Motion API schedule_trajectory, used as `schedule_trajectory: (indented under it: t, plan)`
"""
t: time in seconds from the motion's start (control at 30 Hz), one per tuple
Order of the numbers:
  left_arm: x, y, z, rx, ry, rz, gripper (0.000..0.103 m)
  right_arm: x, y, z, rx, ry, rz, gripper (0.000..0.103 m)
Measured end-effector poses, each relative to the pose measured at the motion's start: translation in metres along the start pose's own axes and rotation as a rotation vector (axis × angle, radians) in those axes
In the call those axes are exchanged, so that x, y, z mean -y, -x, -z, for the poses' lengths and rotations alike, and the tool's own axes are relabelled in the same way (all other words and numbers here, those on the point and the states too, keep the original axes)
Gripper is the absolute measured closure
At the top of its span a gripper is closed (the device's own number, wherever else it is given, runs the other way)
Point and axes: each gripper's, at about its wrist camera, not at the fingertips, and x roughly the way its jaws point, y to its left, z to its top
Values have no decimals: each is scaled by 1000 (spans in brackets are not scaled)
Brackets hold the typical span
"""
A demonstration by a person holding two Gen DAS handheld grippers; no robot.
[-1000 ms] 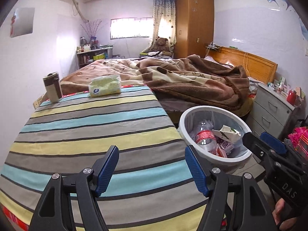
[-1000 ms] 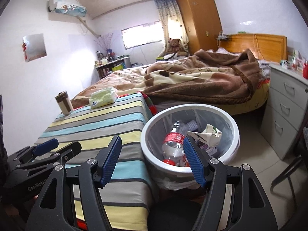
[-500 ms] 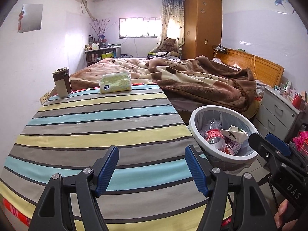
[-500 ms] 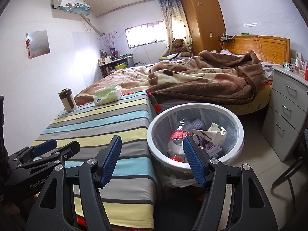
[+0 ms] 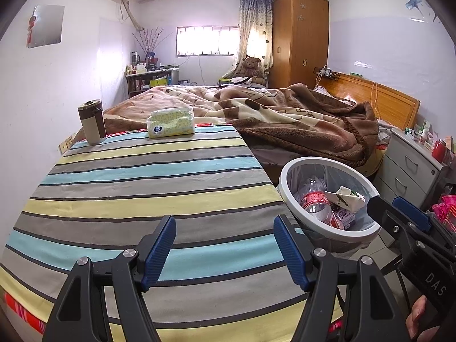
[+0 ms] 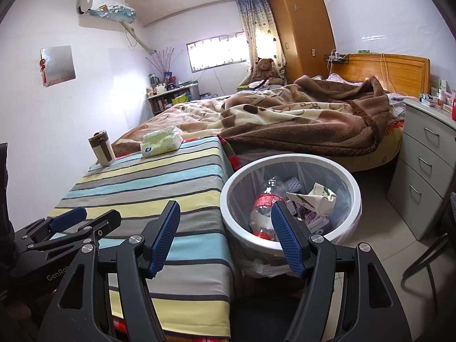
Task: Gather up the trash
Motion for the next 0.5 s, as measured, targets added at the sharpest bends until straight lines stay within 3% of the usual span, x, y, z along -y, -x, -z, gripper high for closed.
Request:
schedule_trajectory:
  t: [0.5]
  plan:
    - [-1, 2, 0, -4, 6, -3, 32, 1, -2, 0, -6, -6, 4, 35]
